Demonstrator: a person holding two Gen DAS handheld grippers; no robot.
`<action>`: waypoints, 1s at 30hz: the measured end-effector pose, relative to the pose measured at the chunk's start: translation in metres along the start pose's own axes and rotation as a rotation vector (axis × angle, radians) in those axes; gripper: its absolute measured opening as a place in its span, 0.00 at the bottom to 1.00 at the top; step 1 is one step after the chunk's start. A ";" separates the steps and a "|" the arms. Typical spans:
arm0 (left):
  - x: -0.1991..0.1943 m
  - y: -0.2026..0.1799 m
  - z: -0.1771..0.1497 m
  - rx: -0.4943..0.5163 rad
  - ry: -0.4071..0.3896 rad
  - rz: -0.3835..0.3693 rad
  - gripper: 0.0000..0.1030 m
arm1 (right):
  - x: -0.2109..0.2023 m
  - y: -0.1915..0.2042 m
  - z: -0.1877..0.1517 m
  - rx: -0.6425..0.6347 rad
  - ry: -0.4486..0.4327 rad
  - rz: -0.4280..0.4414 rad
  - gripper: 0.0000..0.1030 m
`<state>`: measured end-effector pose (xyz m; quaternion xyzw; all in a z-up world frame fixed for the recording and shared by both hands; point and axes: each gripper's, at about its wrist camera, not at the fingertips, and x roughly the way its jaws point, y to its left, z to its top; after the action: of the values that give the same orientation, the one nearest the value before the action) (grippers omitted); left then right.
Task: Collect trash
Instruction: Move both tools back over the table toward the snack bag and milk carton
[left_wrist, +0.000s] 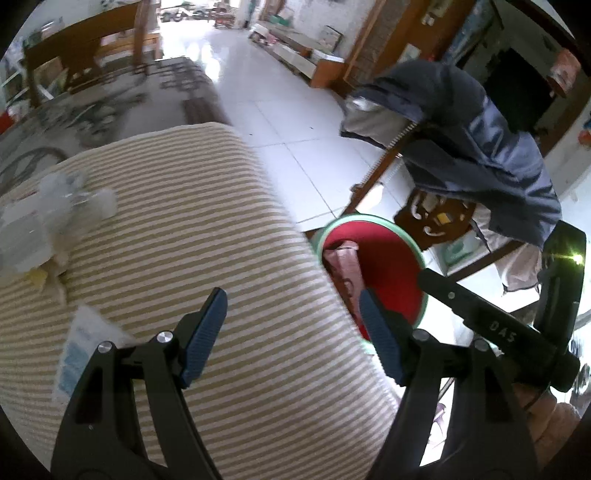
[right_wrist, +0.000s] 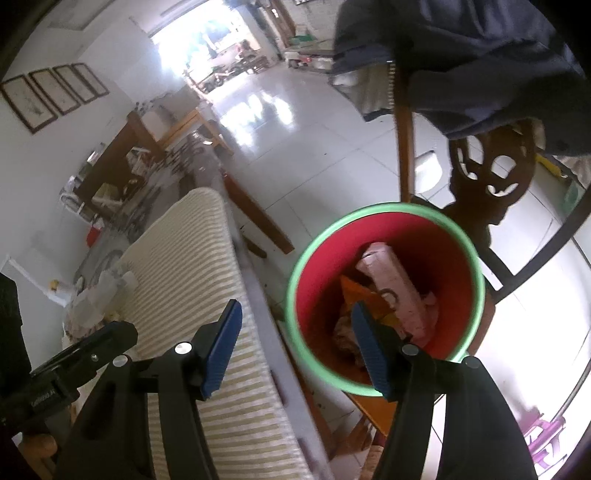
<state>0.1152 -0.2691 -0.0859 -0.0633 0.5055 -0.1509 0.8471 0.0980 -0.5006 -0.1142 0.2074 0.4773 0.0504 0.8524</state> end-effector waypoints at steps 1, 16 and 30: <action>-0.003 0.007 -0.002 -0.009 -0.004 0.005 0.69 | 0.002 0.008 -0.002 -0.010 0.006 0.002 0.59; -0.072 0.161 -0.050 -0.221 -0.053 0.105 0.69 | 0.057 0.169 -0.056 -0.168 0.171 0.053 0.68; -0.130 0.294 -0.078 -0.382 -0.108 0.224 0.72 | 0.122 0.265 -0.110 -0.171 0.317 0.008 0.77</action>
<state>0.0455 0.0542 -0.0906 -0.1741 0.4827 0.0463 0.8571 0.1014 -0.1912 -0.1548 0.1255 0.5988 0.1261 0.7809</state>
